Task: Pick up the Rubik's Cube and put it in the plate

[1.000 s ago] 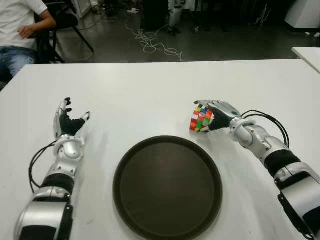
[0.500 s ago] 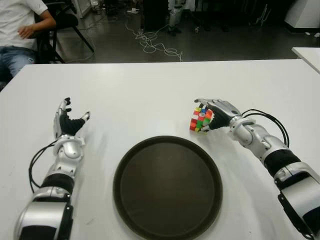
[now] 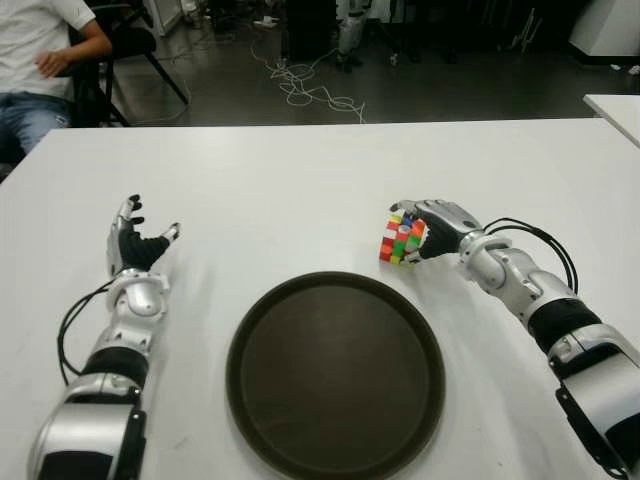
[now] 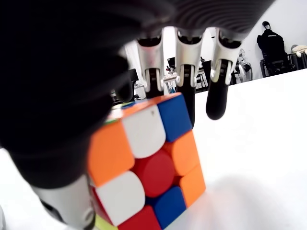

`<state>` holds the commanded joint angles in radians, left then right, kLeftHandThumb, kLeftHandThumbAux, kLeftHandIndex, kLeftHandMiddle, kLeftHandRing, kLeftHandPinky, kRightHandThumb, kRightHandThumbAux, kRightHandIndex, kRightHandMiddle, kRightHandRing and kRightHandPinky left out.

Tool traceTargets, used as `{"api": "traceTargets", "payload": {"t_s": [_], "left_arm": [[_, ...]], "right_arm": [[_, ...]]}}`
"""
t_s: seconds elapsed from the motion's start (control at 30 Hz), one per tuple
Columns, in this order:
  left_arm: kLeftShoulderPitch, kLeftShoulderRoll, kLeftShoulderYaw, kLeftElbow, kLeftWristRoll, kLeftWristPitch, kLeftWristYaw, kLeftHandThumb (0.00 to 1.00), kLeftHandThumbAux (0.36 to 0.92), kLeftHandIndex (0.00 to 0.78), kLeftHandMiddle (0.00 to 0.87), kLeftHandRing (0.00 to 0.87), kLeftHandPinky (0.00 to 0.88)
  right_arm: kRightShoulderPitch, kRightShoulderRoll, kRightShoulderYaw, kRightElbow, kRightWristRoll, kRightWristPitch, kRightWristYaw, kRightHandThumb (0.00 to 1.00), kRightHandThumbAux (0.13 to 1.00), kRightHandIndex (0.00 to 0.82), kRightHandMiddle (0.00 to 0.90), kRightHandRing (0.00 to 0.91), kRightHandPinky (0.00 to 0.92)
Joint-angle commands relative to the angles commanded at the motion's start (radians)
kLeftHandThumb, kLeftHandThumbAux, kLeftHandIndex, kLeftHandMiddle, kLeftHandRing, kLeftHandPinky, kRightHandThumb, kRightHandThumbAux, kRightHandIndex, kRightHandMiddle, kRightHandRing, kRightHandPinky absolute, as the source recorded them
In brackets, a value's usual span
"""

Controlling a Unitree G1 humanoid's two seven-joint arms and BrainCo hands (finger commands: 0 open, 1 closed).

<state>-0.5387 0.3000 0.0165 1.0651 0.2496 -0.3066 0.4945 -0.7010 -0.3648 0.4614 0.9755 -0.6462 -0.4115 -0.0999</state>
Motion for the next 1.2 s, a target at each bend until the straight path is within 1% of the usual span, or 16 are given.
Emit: {"api": "traceTargets", "payload": {"t_s": [0.1, 0.23, 0.27, 0.3, 0.33, 0.47, 0.73, 0.87, 1.07, 1.2], "left_arm": [[-0.001, 0.001, -0.002, 0.003, 0.003, 0.001, 0.004, 0.319, 0.763, 0.118, 0.182, 0.198, 0.245], [-0.002, 0.001, -0.002, 0.004, 0.004, 0.005, 0.006, 0.297, 0.759, 0.114, 0.178, 0.19, 0.221], [-0.002, 0.001, -0.002, 0.004, 0.004, 0.006, 0.006, 0.296, 0.759, 0.114, 0.176, 0.188, 0.221], [-0.002, -0.001, 0.002, 0.004, -0.002, 0.003, -0.001, 0.299, 0.756, 0.111, 0.171, 0.183, 0.221], [-0.001, -0.002, 0.005, 0.003, -0.006, 0.0, -0.006, 0.302, 0.76, 0.11, 0.168, 0.18, 0.219], [-0.001, -0.002, 0.007, 0.003, -0.011, -0.003, -0.01, 0.32, 0.762, 0.11, 0.16, 0.173, 0.221], [0.0, 0.001, -0.002, 0.002, -0.001, 0.004, -0.001, 0.314, 0.759, 0.113, 0.164, 0.173, 0.216], [0.0, 0.004, -0.007, 0.004, 0.005, 0.005, 0.003, 0.292, 0.755, 0.113, 0.172, 0.181, 0.218], [0.0, 0.006, -0.01, 0.004, 0.013, 0.005, 0.007, 0.278, 0.758, 0.111, 0.18, 0.189, 0.225], [0.0, 0.006, -0.009, 0.004, 0.014, 0.006, 0.005, 0.289, 0.763, 0.114, 0.181, 0.191, 0.232]], "right_arm": [[0.0, -0.002, 0.003, -0.002, -0.005, -0.005, -0.008, 0.143, 0.818, 0.376, 0.466, 0.528, 0.495], [-0.001, -0.003, 0.006, -0.004, -0.012, -0.006, -0.013, 0.191, 0.826, 0.43, 0.518, 0.564, 0.543], [-0.001, -0.004, 0.007, -0.004, -0.014, -0.007, -0.014, 0.288, 0.808, 0.428, 0.524, 0.568, 0.548], [-0.001, -0.004, 0.007, -0.005, -0.014, -0.005, -0.013, 0.627, 0.743, 0.423, 0.545, 0.581, 0.567], [-0.001, -0.005, 0.007, -0.006, -0.015, -0.003, -0.011, 0.65, 0.738, 0.424, 0.574, 0.602, 0.59], [0.0, -0.006, 0.008, -0.01, -0.016, 0.001, -0.008, 0.679, 0.731, 0.426, 0.621, 0.636, 0.62], [0.011, 0.0, -0.006, -0.028, -0.002, 0.023, -0.004, 0.685, 0.729, 0.427, 0.641, 0.655, 0.639], [0.023, 0.009, -0.019, -0.05, 0.001, 0.049, -0.031, 0.686, 0.729, 0.428, 0.689, 0.705, 0.699], [0.034, 0.015, -0.028, -0.071, 0.0, 0.067, -0.057, 0.685, 0.731, 0.426, 0.701, 0.728, 0.725], [0.039, 0.017, -0.031, -0.082, 0.0, 0.077, -0.064, 0.688, 0.731, 0.428, 0.703, 0.731, 0.734]]}}
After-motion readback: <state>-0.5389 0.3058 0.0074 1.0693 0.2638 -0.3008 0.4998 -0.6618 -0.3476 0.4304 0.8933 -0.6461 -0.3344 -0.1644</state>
